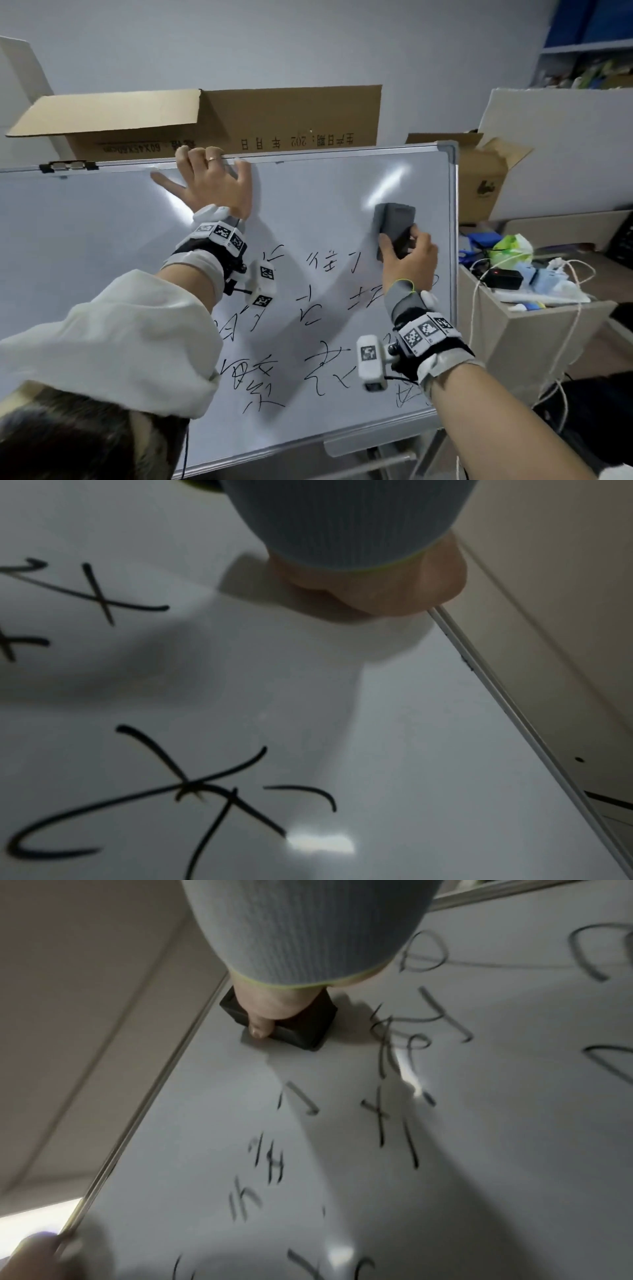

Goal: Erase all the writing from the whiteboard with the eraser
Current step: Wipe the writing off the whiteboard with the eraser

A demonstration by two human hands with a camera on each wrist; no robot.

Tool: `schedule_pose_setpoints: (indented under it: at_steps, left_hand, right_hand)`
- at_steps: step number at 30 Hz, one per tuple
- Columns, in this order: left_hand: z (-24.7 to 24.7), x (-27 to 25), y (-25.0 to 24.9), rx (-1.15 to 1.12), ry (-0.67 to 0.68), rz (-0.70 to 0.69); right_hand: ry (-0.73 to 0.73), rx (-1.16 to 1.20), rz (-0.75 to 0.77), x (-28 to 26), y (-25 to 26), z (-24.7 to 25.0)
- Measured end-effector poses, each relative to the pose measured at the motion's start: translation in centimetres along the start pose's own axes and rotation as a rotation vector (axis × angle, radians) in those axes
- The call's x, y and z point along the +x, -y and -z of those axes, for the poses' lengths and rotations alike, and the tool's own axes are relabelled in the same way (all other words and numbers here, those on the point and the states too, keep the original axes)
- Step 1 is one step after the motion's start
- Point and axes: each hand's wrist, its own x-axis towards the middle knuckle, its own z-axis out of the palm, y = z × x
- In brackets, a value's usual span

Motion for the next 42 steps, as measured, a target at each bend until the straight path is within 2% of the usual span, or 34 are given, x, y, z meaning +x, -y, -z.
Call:
schedule_pose_setpoints:
  at_steps: [3, 6, 8, 11, 13, 15, 19, 21, 27, 32, 35, 38, 42]
  left_hand:
    - [-0.3, -0.5, -0.9, 0.02, -0.031, 0.031]
    - [-0.3, -0.6, -1.3, 0.027, -0.026, 0.056]
    - [-0.2, -0.4, -1.2, 0.03, -0.005, 0.073]
    - [-0.2, -0.1, -0.8, 0.021, 0.024, 0.069]
    - [-0.3, -0.2, -0.8, 0.023, 0.025, 0.057]
    - [-0.3, -0.6, -0.7, 0.026, 0.014, 0.047]
    - [-0.1, -1.0, -0.7, 0.022, 0.017, 0.02]
    - [0.1, -0.9, -0.8, 0.029, 0.021, 0.022]
    - [1.2, -0.7, 0.0, 0.022, 0.099, -0.035]
    - [2.3, 0.0, 1.8, 0.003, 0.146, -0.094]
    - [2.5, 0.2, 3.2, 0.012, 0.147, -0.18]
    - [2.3, 0.0, 3.6, -0.008, 0.104, -0.239]
    - [2.4, -0.2, 3.0, -0.063, 0.093, -0.197]
  right_hand:
    - [-0.081, -0.012, -0.123, 1.1, -2.4, 1.8]
    - [-0.082, -0.023, -0.172, 1.1, -2.4, 1.7]
    - [-0.036, -0.006, -0.12, 0.3, -1.3, 0.6]
    - [0.129, 0.029, 0.039, -2.0, 0.5, -1.6]
    - [0.187, 0.027, 0.085, -3.0, 1.0, -2.1]
    - [0.156, 0.02, 0.081, -2.8, 0.3, -1.6]
    - [-0.002, -0.009, -0.104, -1.2, -2.2, 0.7]
    - [-0.018, -0.021, -0.12, -1.4, -2.0, 0.7]
    - [0.106, 0.083, 0.035, -7.4, 1.9, -3.5]
    - [0.181, 0.136, 0.087, -12.1, 5.8, -6.7]
    - [0.087, 0.074, 0.041, -11.7, 5.0, -5.8]
    - [-0.051, 0.037, -0.153, -10.4, 3.3, -3.9]
    - [-0.049, 0.038, -0.146, -11.2, 3.5, -4.3]
